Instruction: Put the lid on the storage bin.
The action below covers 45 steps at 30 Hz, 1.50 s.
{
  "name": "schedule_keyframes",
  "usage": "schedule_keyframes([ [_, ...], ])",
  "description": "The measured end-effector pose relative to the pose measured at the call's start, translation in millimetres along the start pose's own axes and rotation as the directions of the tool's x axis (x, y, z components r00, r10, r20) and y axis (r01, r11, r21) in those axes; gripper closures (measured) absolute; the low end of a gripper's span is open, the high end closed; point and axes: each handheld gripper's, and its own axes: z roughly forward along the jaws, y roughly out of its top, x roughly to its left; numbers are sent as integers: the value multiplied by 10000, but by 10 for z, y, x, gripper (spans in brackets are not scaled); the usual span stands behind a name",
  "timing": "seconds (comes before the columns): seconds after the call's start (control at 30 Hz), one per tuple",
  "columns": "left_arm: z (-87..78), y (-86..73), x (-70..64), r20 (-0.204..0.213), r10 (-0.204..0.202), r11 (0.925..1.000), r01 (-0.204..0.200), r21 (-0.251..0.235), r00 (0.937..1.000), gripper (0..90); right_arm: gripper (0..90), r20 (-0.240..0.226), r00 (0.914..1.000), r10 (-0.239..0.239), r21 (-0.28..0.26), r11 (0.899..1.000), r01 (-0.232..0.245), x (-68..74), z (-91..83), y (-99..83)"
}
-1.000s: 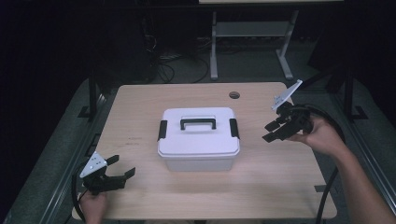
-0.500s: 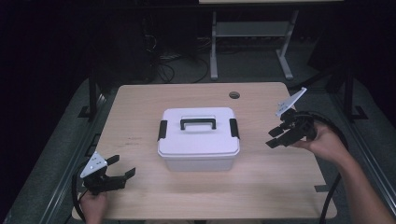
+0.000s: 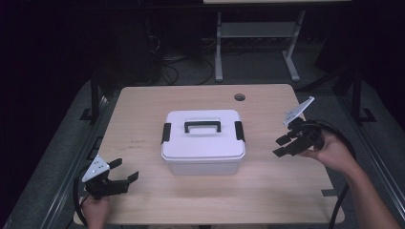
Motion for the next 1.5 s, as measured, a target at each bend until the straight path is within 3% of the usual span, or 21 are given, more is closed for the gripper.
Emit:
schedule_keyframes([
  [1.5, 17, 2, -26, 3, 35, 9999, -35, 116, 10000, 136, 445, -385, 9979, 517, -122, 9986, -522, 13, 310, -401],
])
